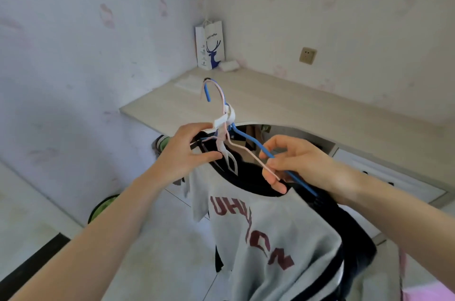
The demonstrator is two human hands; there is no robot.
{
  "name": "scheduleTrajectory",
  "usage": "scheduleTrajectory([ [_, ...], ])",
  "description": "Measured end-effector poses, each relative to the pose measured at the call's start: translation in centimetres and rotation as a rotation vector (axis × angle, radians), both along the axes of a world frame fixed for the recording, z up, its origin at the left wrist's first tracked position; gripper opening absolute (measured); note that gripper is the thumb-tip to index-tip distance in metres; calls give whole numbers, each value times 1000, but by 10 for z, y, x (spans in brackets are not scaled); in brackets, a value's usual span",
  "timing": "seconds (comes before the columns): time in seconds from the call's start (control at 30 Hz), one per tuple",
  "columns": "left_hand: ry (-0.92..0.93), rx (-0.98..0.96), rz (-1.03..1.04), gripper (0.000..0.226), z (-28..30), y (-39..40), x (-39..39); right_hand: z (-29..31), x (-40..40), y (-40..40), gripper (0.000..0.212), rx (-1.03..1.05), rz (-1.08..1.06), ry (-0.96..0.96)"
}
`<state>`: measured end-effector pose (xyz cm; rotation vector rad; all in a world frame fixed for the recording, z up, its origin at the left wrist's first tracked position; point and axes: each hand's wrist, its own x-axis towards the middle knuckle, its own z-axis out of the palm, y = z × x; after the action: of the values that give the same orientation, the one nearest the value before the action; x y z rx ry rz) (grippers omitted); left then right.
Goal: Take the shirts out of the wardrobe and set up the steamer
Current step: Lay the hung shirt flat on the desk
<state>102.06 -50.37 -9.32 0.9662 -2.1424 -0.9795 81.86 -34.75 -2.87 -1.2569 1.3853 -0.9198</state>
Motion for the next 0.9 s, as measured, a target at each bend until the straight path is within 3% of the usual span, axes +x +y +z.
scheduleTrajectory([
  [0.23, -35, -66, -13, 13, -16, -79, -16, -8, -39, -63, 20, -29, 89, -21],
  [0.37, -74, -111, -60, 22, -26, -128, -29, -20, -69, -101, 14, -37, 117, -60],
  [0.47, -126, -37, -119, 9, -24, -158, -42, -24, -94, -136, 15, -60, 110, -86],
  [0.57, -147, -115, -42, 36, -15, -192, -62, -22, -125, -180, 18, -107, 117, -82],
  [0.7, -210, -212, 151, 55, 1, -240, -93, -10, -171, -240, 18, -140, 132, -25],
  [0.9, -204, -246, 314, 45, 19, -285, -114, -3, -215, -314, 19, -218, 113, 196],
])
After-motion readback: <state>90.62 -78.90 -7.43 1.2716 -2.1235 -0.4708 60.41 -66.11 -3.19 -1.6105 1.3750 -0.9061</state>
